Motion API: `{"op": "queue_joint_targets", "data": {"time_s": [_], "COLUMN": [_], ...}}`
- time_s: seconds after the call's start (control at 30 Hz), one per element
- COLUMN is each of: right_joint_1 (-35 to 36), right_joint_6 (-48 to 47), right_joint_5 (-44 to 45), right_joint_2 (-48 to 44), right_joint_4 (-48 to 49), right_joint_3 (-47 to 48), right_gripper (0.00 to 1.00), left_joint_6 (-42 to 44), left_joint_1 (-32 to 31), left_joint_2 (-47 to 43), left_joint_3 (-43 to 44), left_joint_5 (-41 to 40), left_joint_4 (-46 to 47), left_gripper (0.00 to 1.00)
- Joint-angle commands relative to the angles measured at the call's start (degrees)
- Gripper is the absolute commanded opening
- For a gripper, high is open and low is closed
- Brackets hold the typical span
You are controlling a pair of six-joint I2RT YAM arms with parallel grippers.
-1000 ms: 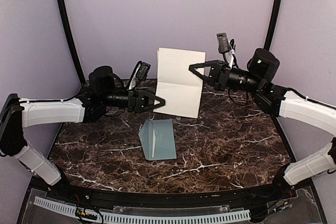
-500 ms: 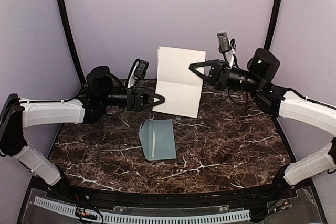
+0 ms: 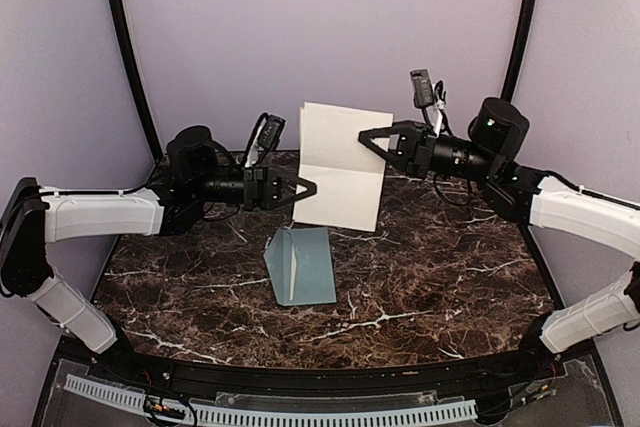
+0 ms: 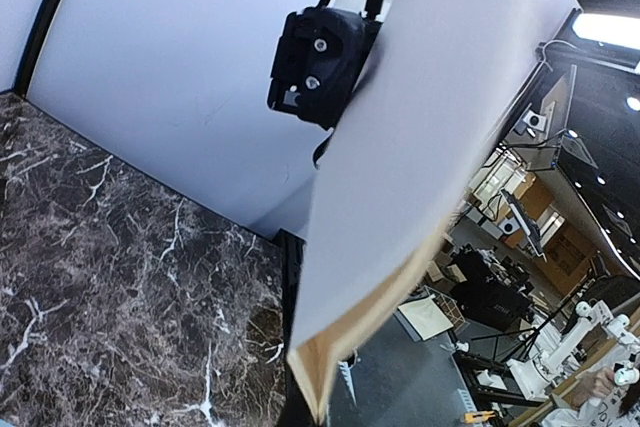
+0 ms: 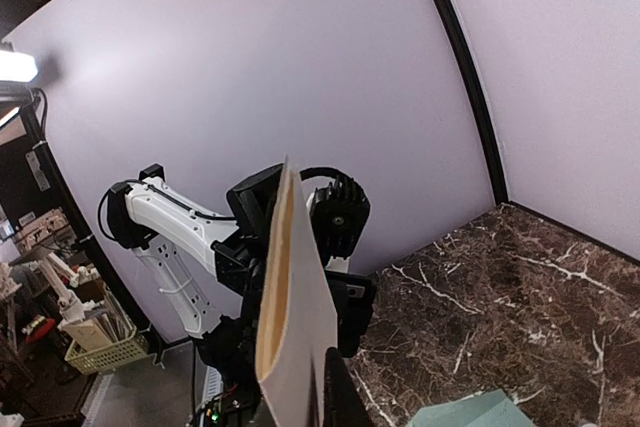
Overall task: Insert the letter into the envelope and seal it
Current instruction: Fold the letter.
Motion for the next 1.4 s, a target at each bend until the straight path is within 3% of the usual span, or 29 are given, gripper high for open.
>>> {"op": "queue_joint_targets", "data": {"time_s": [0.0, 0.07, 0.13, 0.3, 0.47, 0.73, 0.87, 1.03, 1.2, 1.37], "right_joint_1": [0.2, 0.2, -0.4, -1.8, -2.7, -3.6, -3.4, -2.1, 1.1, 2.9], "right_joint_6": [-0.8, -1.6, -2.2, -4.5, -6.6, -12.4, -15.2, -17.3, -22.4, -23.5], "right_joint_5": [0.7, 1.1, 1.3, 4.2, 7.8, 7.2, 1.7, -3.9, -4.4, -7.1], "right_joint_2": [-2.1, -3.1, -3.6, -6.1, -9.2, -7.3, -3.4, 1.1, 7.1, 9.9], "right_joint_4": [0.4, 0.5, -0.7, -7.8, -13.8, -26.0, -33.3, -37.0, -45.8, -46.4], "right_joint_3": [-1.0, -1.8, -1.7, 0.0, 1.6, 6.7, 9.2, 10.0, 15.1, 15.7], "right_gripper": [0.4, 0.6, 0.7, 0.86, 0.93, 0.95, 0.89, 0.89, 0.85, 0.75], "left_joint_6": [10.1, 15.9, 21.2, 29.7, 34.0, 36.7, 35.8, 36.7, 37.1, 36.5], "left_joint_1": [0.6, 0.7, 0.8, 1.0, 1.2, 1.1, 1.1, -0.1, -0.5, -0.5], "left_joint_2": [-2.1, -3.1, -4.2, -6.7, -7.0, -8.2, -7.2, -7.0, -6.4, -5.4], "left_joint_3": [2.7, 4.2, 4.8, 3.1, 3.6, 2.0, 2.4, 2.2, 2.8, 3.3], "left_joint_5": [-1.6, -3.2, -6.3, -12.6, -11.5, -10.9, -7.6, -7.2, -6.1, -4.1], "left_joint_4": [-11.6, -18.8, -24.7, -31.6, -36.5, -37.5, -37.2, -38.2, -38.9, -38.7], "left_gripper": [0.0, 0.0, 0.0, 0.0, 0.0, 0.0, 0.0, 0.0, 0.0, 0.0]}}
